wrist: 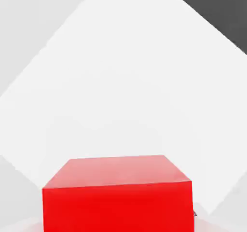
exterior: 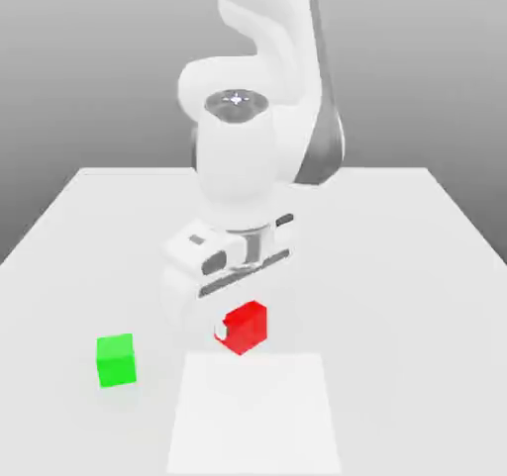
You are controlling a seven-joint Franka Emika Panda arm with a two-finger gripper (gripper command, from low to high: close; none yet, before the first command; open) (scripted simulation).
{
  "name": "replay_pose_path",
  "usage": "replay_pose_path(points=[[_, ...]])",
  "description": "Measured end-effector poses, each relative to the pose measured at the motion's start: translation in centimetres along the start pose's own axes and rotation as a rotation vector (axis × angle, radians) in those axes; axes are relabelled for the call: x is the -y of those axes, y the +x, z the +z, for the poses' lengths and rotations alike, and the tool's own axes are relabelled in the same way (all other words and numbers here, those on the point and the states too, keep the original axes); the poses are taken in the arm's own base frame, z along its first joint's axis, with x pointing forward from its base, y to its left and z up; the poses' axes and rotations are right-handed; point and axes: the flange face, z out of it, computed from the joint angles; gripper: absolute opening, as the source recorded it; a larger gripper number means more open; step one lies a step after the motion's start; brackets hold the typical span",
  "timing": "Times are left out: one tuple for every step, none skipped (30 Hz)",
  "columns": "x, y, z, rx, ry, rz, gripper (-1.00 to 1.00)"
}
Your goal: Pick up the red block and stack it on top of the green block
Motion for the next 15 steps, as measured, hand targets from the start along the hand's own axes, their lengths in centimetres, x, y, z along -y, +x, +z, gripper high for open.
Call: replay_pose_path(points=[[-0.9, 0.2, -0.2, 0.000, 0.000, 0.063, -1.00], [-1.8, 0.4, -0.3, 0.000, 0.000, 0.127, -1.00], [-2.7, 0.6, -0.5, -0.001, -0.001, 0.190, -1.00], [-3.6, 0.8, -0.6, -0.001, -0.001, 0.254, -1.00], [-4.5, 0.9, -0.8, -0.001, -0.001, 0.318, -1.00], [-5.4, 1.0, -0.9, -0.001, -0.001, 0.382, -1.00], [-6.4, 1.1, -1.0, -0.001, -0.001, 0.446, -1.00], [-7.3, 1.2, -1.2, -0.001, -0.001, 0.510, -1.00], [-8.3, 1.2, -1.3, 0.000, -0.001, 0.574, -1.00], [-9.3, 1.2, -1.5, 0.000, -0.001, 0.638, -1.00], [-10.2, 1.2, -1.6, 0.000, -0.001, 0.702, -1.00], [-11.2, 1.1, -1.7, 0.001, -0.001, 0.766, -1.00], [-12.2, 1.1, -1.8, 0.001, -0.001, 0.830, -1.00], [-13.1, 1.0, -2.0, 0.002, -0.001, 0.895, -1.00], [-14.1, 0.8, -2.1, 0.003, -0.001, 0.959, -1.00]])
